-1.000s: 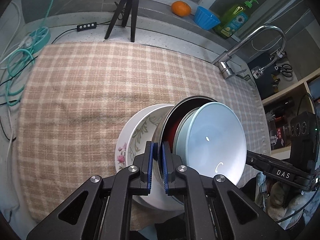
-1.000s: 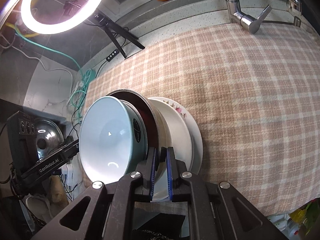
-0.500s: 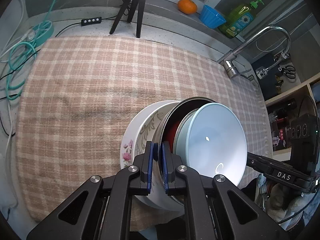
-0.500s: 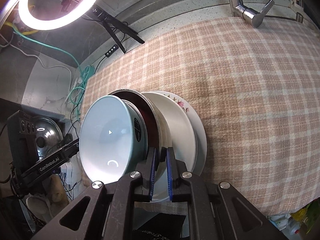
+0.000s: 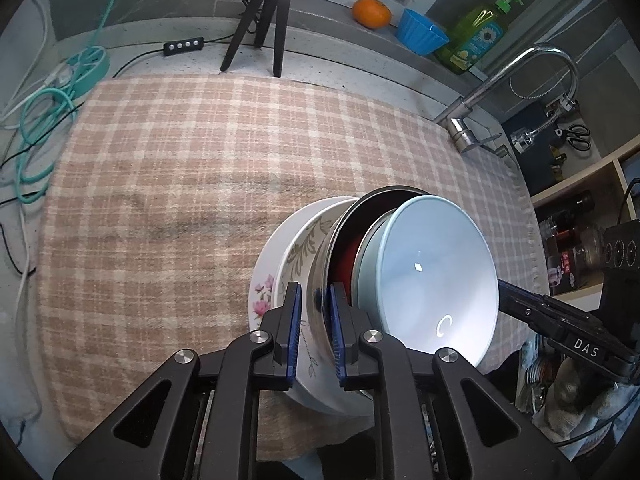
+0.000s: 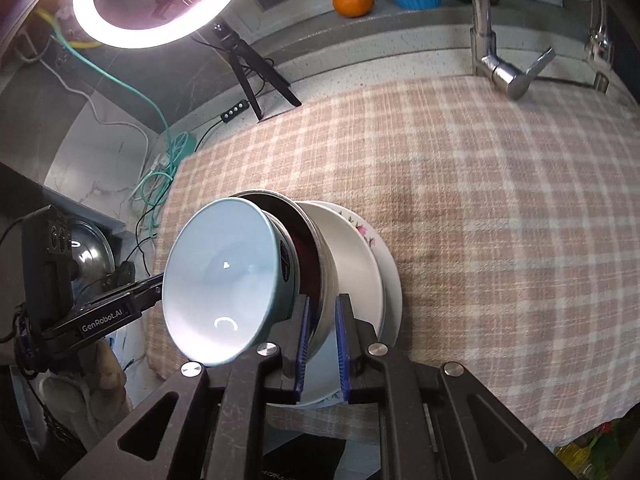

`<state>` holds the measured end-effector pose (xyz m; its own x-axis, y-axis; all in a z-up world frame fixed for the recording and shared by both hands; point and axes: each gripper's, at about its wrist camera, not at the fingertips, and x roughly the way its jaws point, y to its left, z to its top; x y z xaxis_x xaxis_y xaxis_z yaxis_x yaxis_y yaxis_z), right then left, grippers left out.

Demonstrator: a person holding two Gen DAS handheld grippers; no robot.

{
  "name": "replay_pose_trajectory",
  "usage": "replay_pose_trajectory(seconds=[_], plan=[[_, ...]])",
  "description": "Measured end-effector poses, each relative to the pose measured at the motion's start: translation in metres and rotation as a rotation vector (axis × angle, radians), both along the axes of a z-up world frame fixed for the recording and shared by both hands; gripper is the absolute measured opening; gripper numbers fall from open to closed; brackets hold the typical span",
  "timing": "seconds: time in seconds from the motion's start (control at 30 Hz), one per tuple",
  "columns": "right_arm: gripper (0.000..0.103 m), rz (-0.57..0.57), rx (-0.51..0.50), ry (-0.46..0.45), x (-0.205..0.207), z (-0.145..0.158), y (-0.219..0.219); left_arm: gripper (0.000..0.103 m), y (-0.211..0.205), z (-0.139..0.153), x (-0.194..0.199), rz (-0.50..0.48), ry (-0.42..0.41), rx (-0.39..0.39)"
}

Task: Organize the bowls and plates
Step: 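Lower the nested bowls onto the white plate stack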

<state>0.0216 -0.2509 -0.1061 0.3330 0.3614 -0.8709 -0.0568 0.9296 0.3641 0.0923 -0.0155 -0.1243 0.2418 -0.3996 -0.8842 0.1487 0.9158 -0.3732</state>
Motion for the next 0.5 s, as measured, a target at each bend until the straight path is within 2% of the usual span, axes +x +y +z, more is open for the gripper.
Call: replay_pose_trajectory(seconds=[0.17,0.5], plan=[[0.016,-0.011,-0.025,-0.043,-0.009,0.007,-0.005,0.018,0.008,0.006,-0.003,0.025,-0.017,-0.019],[0.018,-0.015,-0.108,-0.139,-0.029,0.026,-0.003,0.019,0.018,0.031,-0.022,0.061,-0.125,0.039]])
